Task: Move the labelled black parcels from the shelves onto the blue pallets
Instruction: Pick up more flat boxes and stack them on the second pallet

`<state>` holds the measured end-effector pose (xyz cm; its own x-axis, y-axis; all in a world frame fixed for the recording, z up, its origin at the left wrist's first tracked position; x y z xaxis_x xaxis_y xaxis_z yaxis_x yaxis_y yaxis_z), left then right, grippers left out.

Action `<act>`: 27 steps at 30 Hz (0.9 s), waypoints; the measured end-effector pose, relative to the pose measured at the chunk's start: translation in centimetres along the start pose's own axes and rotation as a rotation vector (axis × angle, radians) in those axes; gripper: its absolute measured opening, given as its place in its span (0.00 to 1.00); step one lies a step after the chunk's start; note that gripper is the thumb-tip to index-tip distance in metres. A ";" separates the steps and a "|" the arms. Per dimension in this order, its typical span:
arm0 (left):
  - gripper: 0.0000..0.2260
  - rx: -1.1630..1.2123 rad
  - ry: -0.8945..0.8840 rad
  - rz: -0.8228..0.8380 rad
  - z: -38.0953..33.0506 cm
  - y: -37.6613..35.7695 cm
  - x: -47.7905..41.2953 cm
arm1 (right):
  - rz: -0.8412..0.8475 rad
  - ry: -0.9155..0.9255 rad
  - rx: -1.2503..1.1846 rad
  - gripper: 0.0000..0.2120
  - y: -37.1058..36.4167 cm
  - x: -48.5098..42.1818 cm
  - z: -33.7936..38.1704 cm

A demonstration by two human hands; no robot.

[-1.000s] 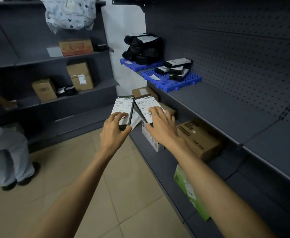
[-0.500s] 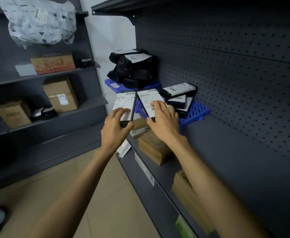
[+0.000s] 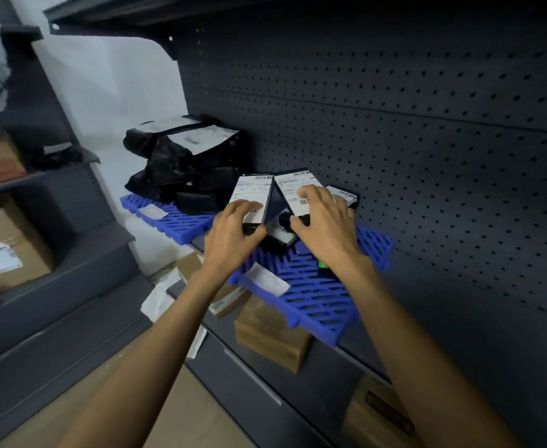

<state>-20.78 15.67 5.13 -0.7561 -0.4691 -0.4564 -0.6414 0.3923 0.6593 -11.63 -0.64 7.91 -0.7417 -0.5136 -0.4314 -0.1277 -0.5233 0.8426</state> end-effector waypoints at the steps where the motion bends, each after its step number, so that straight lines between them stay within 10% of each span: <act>1: 0.20 -0.002 -0.025 0.042 0.8 -0.3 -1.3 | -0.001 -0.032 0.018 0.21 -0.5 -0.9 0.2; 27: 0.25 0.217 -0.427 0.408 7.6 -4.7 -9.1 | -0.149 -0.358 0.168 0.18 -3.5 -4.6 3.6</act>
<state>-11.90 24.05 1.65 -0.9020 0.0919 -0.4219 -0.2685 0.6459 0.7147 -10.11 6.05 8.10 -0.8853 -0.1560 -0.4381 -0.3346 -0.4404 0.8331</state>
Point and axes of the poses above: each hand's wrist, its own x-axis away from the middle knuckle, its own y-axis out of the back of the hand, z = x × y, the point moved 1 cm from there along -x, towards the middle knuckle, and after that the axes turned 4 degrees about x, right-handed, at the moved point
